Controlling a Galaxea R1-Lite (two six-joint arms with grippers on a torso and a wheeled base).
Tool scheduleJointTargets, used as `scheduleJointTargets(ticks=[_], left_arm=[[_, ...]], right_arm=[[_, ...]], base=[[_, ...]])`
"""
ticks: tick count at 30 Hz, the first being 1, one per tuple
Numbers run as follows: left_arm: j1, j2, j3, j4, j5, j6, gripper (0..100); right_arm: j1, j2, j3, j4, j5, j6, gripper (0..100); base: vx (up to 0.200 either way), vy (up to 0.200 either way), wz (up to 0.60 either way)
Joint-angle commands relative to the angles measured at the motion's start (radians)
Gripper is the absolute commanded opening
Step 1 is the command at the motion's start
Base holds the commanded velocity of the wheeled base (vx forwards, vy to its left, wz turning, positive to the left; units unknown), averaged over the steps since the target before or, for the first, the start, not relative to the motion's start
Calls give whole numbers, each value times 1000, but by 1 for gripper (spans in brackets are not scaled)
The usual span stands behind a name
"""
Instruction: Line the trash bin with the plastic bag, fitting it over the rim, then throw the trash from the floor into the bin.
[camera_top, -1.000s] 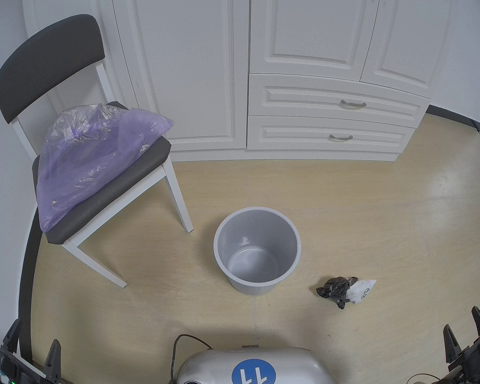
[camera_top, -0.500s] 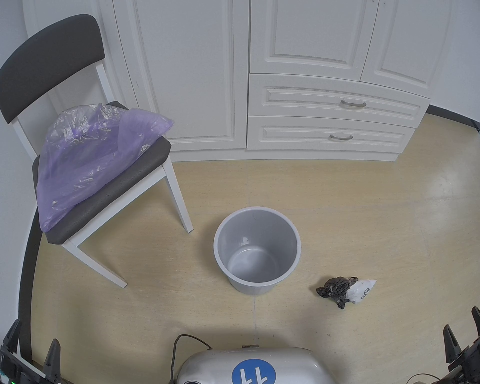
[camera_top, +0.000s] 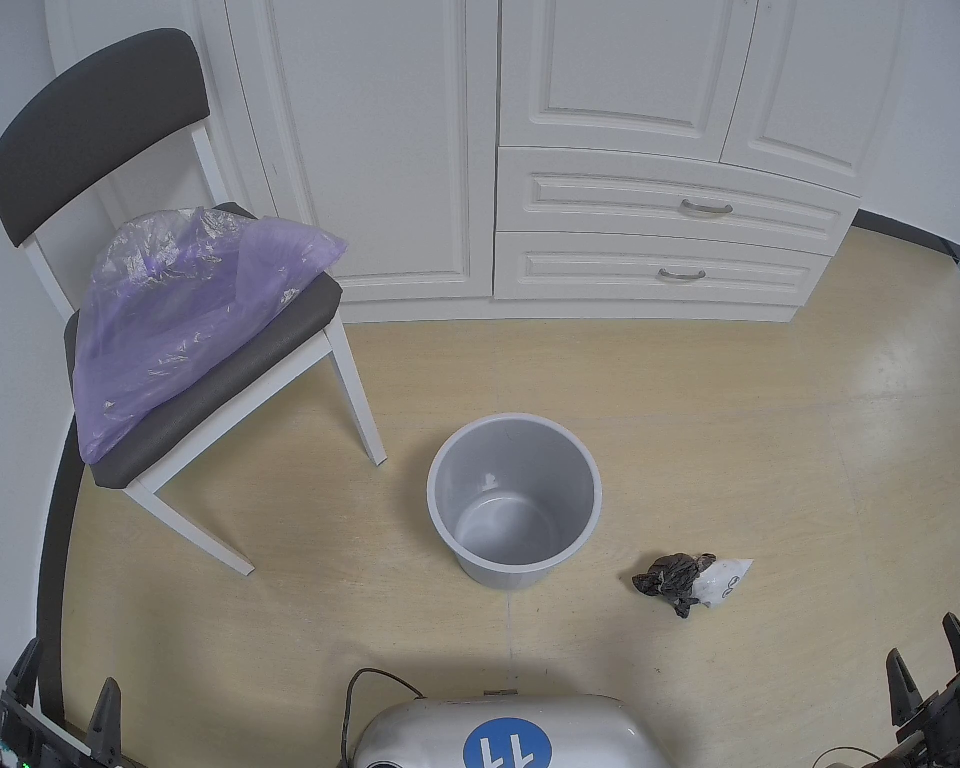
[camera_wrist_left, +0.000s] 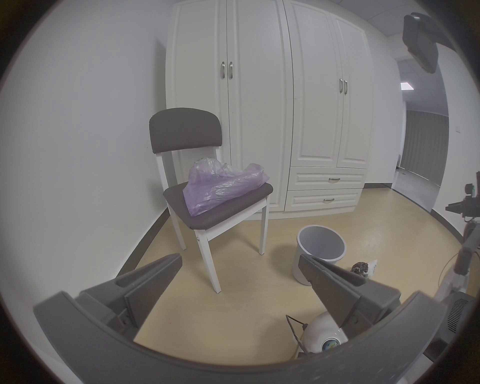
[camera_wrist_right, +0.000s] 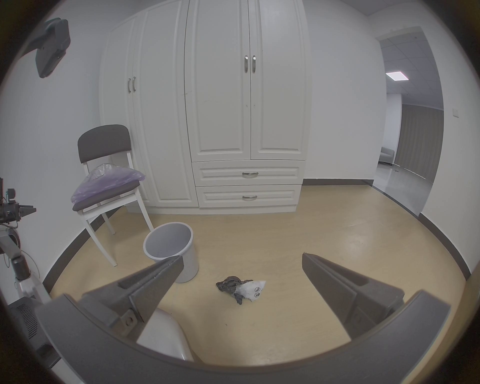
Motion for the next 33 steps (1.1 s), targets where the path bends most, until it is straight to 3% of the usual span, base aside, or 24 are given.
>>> scheduleJointTargets(ticks=[1,33], left_arm=[[1,-16,18,0,0,1,100],[1,-16,18,-2,1,7,100]], right_arm=[[0,-16,18,0,-1,-1,100],[0,-16,18,-2,-4,5,100]], base=[[0,0,0],[0,0,0]])
